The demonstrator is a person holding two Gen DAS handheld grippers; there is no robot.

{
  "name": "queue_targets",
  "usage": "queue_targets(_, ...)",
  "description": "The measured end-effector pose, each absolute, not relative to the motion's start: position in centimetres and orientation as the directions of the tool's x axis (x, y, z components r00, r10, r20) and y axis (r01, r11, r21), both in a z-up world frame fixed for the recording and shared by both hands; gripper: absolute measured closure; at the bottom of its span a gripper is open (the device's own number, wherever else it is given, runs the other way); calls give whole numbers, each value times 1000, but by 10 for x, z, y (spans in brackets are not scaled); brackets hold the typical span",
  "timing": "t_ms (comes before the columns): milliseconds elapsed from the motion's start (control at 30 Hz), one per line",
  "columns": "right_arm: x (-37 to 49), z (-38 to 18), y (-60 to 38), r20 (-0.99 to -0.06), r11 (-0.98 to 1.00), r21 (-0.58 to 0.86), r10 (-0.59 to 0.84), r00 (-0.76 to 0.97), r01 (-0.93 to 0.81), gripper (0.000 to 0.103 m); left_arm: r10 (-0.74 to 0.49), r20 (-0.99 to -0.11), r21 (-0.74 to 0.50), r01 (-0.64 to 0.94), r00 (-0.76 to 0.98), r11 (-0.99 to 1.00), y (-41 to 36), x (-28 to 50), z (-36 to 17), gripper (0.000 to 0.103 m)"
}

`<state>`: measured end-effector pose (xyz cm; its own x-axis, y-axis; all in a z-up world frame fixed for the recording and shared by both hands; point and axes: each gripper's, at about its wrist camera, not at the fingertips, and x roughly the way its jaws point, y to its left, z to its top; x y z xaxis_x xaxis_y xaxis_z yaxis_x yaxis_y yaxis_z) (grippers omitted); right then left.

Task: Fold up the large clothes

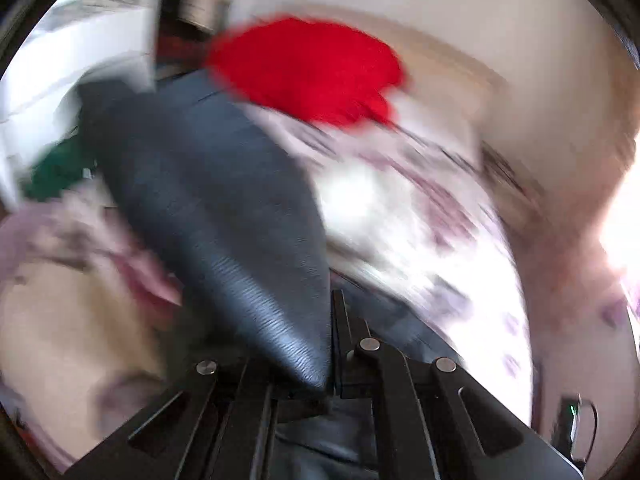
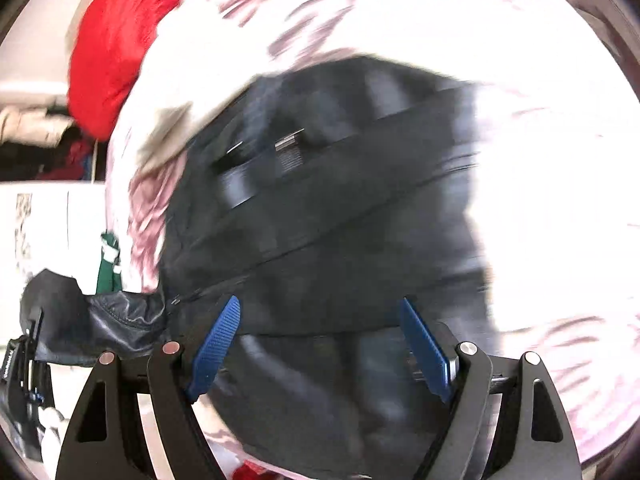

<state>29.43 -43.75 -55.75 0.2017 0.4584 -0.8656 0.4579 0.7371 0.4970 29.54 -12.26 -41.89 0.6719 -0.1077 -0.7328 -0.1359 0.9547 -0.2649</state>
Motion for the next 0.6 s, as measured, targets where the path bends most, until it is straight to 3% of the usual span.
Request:
queue_targets(133, 269, -568, -512, -873, 699, 482, 435, 222, 528, 19, -191, -838, -214, 15, 512, 977, -231, 303, -481, 99)
queue_targets(233, 242, -580, -551, -881, 677, 464, 423, 213, 571, 19, -144, -925, -118, 94, 352, 989, -282, 306, -539, 95)
queue_targets(333, 216, -590, -580, -886, 672, 450, 422, 195, 589, 19, -51, -958, 2, 183, 283, 983, -302, 300, -568, 93)
queue_targets(367, 208, -592, -589, -884, 670, 450, 426, 191, 590, 19, -57, -959, 1, 204, 278, 979, -300, 293, -569, 87)
queue_targets(433, 198, -596, -596, -878, 667, 459, 440, 187, 587, 19, -96, -959, -34, 227, 268, 973, -297, 286, -565, 52)
queue_targets(467, 195, -596, -599, -874, 665, 466, 449, 186, 583, 19, -129, -960, -71, 231, 250, 970, -291, 281, -561, 8)
queue_targets(500, 194, -595, -600, -869, 664, 474, 457, 189, 578, 19, -161, -957, -105, 230, 241, 967, -284, 276, -557, 0)
queue_targets(600, 207, -590, -591, -851, 661, 508, 482, 207, 553, 19, -224, -949, -177, 216, 220, 960, -263, 247, -544, 0)
